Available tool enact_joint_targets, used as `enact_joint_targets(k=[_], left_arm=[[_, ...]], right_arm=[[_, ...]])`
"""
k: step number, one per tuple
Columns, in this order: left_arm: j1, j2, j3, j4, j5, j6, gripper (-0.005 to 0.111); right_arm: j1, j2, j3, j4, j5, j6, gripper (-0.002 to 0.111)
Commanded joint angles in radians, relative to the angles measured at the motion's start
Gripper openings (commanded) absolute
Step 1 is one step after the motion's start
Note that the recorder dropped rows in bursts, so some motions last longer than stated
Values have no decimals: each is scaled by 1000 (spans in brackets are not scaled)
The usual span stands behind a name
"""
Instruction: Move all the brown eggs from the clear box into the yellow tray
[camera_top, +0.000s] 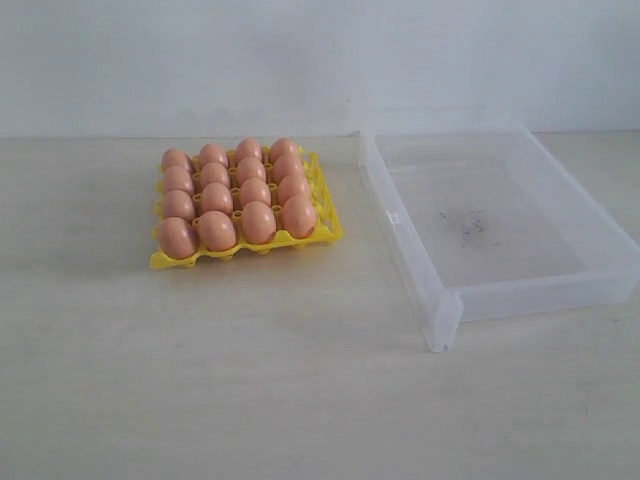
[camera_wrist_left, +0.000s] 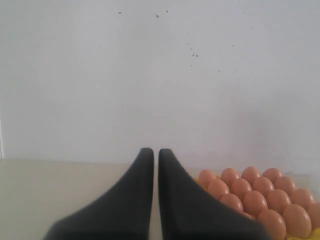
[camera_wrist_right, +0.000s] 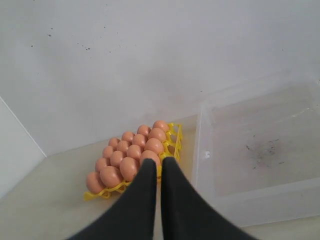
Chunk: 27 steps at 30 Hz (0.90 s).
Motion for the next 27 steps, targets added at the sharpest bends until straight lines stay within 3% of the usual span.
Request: enact_joint_targets(k=[1, 8, 9, 13, 15, 17, 20, 24, 27], left_arm=[[-4, -1, -3, -5, -3, 3, 4], [-4, -1, -3, -5, -3, 3, 4], [-4, -1, -3, -5, -3, 3, 4], [-4, -1, -3, -5, -3, 3, 4], [-4, -1, -3, -5, -3, 3, 4], [-4, -1, -3, -5, -3, 3, 4], [-4, -1, -3, -5, -3, 3, 4], [-4, -1, -3, -5, -3, 3, 4], [-4, -1, -3, -5, -3, 3, 4]], right_arm=[[1, 5, 3, -1, -2, 2, 0], [4, 5, 23, 36, 104, 2, 0], [6, 5, 23, 144, 183, 2, 0], [6, 5, 23, 947, 447, -3, 0], [15, -6, 21, 1113, 461, -3, 0], [21, -28, 18, 1208, 364, -3, 0], [21, -68, 22, 1243, 168, -2, 0], [21, -75, 23, 966, 153, -90, 0], [21, -75, 23, 891, 150, -185, 0]])
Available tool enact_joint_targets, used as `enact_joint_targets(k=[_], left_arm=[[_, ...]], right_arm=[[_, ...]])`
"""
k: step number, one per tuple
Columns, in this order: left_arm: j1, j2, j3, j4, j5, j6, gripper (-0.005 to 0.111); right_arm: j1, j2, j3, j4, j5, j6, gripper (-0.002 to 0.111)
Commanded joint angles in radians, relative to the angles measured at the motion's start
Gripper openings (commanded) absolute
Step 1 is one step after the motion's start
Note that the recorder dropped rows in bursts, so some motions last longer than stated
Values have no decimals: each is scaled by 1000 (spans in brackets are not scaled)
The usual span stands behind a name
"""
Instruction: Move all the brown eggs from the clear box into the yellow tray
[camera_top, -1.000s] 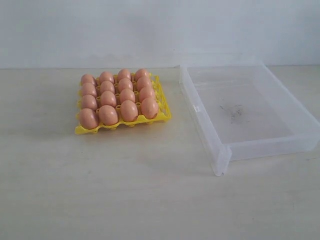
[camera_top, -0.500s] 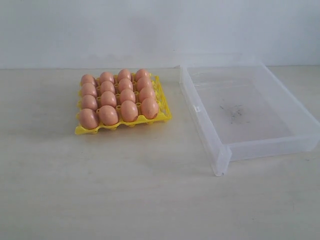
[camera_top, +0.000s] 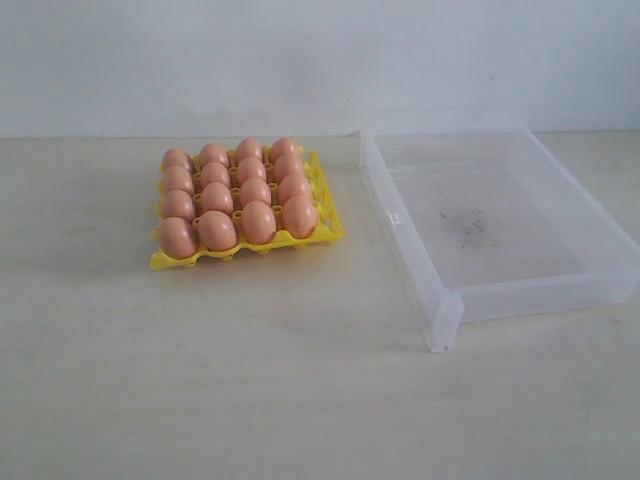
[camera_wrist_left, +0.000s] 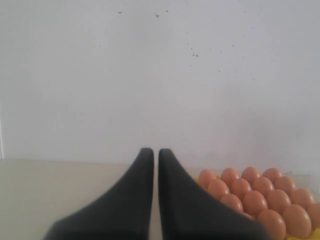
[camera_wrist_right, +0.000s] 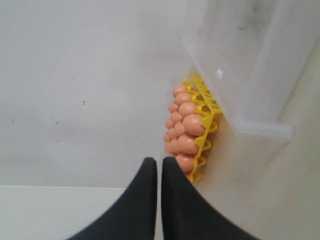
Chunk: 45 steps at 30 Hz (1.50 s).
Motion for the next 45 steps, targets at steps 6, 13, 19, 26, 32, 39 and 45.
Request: enact_joint_targets(k=[6, 13, 19, 26, 32, 39, 45], left_arm=[[-4, -1, -3, -5, -3, 3, 4], [-4, -1, -3, -5, -3, 3, 4], [-4, -1, -3, -5, -3, 3, 4], [-4, -1, -3, -5, -3, 3, 4], [-4, -1, -3, -5, -3, 3, 4], [-4, -1, -3, -5, -3, 3, 4], [-4, -1, -3, -5, -3, 3, 4]], right_arm=[[1, -6, -1, -125, 47, -350, 0], [1, -6, -1, -101, -109, -968, 0], [1, -6, -1, -72, -49, -1248, 0], [1, -6, -1, -65, -9, -1252, 0], [1, -6, -1, -65, -9, -1252, 0], [1, -6, -1, -65, -9, -1250, 0], [1, -6, -1, -65, -9, -1250, 0]])
